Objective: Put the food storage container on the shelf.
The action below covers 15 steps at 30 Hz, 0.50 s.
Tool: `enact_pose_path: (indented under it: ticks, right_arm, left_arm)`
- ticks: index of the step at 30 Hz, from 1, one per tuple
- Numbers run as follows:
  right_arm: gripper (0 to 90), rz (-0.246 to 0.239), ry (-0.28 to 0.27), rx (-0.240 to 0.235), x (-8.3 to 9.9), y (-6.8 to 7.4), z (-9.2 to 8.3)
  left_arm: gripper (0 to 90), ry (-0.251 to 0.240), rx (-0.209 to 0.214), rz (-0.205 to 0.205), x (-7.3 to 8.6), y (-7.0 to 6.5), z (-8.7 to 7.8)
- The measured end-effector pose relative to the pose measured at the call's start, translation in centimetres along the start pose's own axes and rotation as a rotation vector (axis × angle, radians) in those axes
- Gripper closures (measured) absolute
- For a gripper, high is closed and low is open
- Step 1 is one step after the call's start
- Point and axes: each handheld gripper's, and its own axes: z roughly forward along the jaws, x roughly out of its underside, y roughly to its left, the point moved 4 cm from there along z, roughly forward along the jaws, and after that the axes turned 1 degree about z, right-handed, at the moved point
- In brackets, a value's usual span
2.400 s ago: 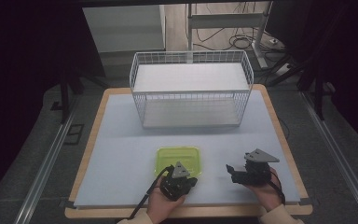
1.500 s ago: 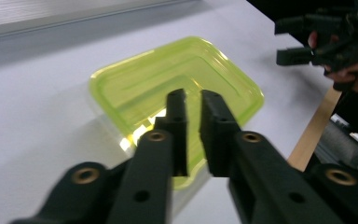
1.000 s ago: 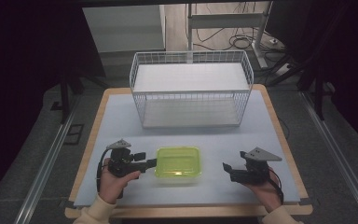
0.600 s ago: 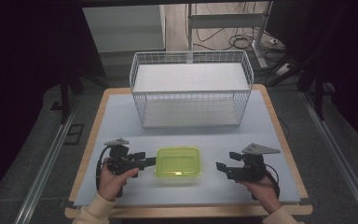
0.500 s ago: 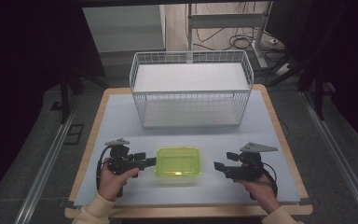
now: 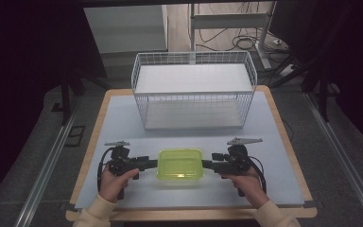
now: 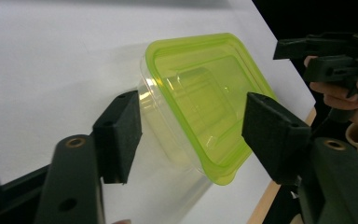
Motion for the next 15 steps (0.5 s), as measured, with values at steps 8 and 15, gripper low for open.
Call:
enact_pose_path:
  ticks: [8,15]
  right_arm:
    - [46.3,0.100,0.042,-0.045,0.2,-0.8,1.6]
    - [51.1,0.122,0.071,-0.045,0.5,-0.9,2.5]
  left_arm:
    - [44.0,0.033,0.008,-0.002,0.3,0.2,0.9]
    - [49.5,0.055,0.014,-0.010,0.4,0.5,1.8]
